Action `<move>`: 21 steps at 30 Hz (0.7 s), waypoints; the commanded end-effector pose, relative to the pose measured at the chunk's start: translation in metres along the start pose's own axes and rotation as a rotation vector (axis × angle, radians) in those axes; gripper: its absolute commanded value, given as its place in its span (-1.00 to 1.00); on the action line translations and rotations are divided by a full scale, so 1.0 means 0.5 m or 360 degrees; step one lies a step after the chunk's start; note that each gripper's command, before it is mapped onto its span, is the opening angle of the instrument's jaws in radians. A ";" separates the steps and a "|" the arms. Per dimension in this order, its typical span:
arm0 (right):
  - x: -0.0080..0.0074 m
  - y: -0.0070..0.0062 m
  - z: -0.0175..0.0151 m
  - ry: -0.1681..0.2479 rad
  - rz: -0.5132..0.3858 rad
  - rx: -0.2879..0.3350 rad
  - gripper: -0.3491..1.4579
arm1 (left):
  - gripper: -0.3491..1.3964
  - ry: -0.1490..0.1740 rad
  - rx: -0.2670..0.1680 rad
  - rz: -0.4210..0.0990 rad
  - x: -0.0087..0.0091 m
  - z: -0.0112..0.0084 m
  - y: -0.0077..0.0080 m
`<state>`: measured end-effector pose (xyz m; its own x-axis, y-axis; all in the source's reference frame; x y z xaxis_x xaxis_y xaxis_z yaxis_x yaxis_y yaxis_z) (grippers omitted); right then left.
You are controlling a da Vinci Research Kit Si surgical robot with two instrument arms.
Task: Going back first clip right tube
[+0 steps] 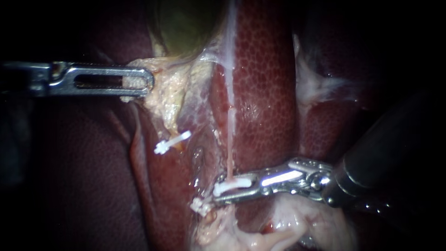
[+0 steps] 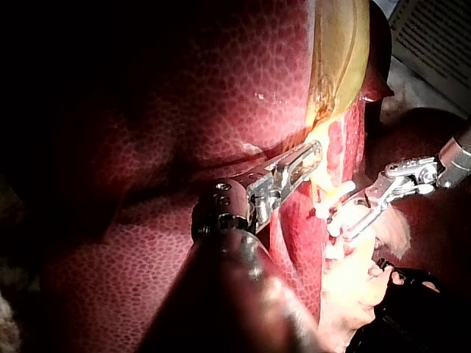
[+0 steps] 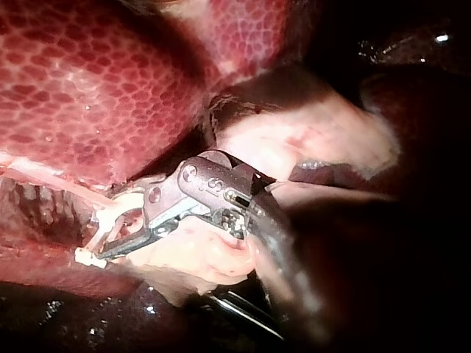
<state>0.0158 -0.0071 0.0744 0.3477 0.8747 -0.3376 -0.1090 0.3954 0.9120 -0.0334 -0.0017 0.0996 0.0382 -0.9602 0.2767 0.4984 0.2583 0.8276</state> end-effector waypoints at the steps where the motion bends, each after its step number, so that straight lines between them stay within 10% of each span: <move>1: -0.0001 0.0001 -0.0006 -0.0004 -0.0002 0.0005 -0.02 | -1.00 0.0000 0.0001 0.0000 0.0000 0.0000 0.0000; 21: 0.0063 -0.0029 -0.0149 0.0068 -0.0218 -0.0054 0.05 | -1.00 0.0000 0.0001 0.0000 0.0001 0.0000 0.0000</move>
<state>0.0099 -0.0025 0.0697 0.3205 0.8174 -0.4787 -0.0885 0.5290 0.8440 -0.0333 -0.0017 0.0997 0.0384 -0.9602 0.2765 0.4982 0.2583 0.8277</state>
